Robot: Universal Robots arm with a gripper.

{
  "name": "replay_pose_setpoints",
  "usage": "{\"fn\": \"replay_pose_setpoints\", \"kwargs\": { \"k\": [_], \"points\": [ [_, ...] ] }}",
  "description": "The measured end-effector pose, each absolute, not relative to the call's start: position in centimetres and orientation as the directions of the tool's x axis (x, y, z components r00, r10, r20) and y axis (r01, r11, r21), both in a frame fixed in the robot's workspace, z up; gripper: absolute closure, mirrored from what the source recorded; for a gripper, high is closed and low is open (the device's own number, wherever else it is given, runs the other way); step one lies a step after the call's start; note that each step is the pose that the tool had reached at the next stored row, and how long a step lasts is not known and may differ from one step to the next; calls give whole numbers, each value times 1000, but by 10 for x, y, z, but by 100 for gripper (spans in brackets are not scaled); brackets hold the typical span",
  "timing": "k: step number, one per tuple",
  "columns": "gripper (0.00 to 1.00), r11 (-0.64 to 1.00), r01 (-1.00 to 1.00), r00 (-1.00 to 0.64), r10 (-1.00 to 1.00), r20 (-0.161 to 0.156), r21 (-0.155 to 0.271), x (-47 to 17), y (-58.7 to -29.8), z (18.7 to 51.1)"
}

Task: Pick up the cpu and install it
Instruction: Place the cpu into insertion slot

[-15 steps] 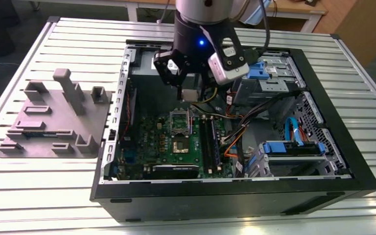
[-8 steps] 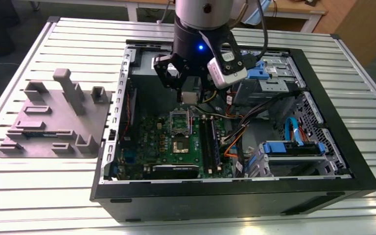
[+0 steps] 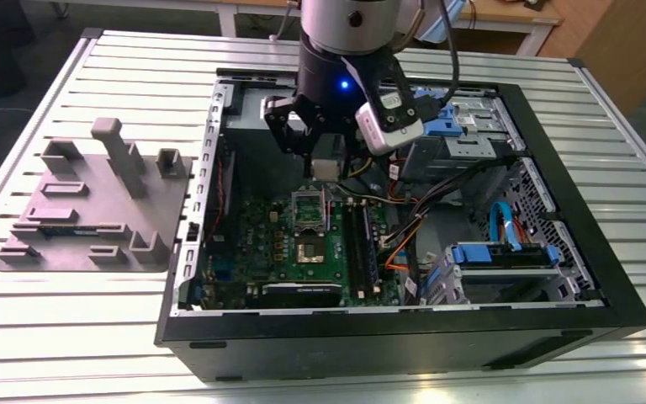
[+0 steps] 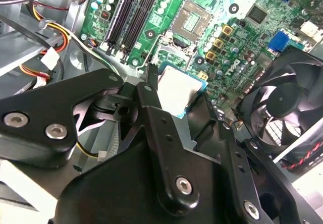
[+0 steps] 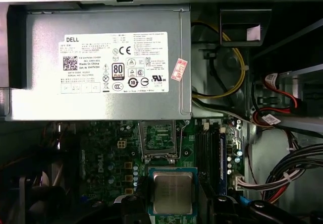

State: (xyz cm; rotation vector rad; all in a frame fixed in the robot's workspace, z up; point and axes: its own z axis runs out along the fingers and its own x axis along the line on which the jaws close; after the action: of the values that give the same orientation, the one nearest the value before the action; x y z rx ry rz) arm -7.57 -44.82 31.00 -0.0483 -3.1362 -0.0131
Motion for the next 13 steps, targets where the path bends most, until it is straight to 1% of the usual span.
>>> {"fn": "replay_pose_setpoints", "kwargs": {
  "k": [13],
  "points": [
    [53,999,31,-1000,31,5,8,-76,-448,298]
  ]
}}
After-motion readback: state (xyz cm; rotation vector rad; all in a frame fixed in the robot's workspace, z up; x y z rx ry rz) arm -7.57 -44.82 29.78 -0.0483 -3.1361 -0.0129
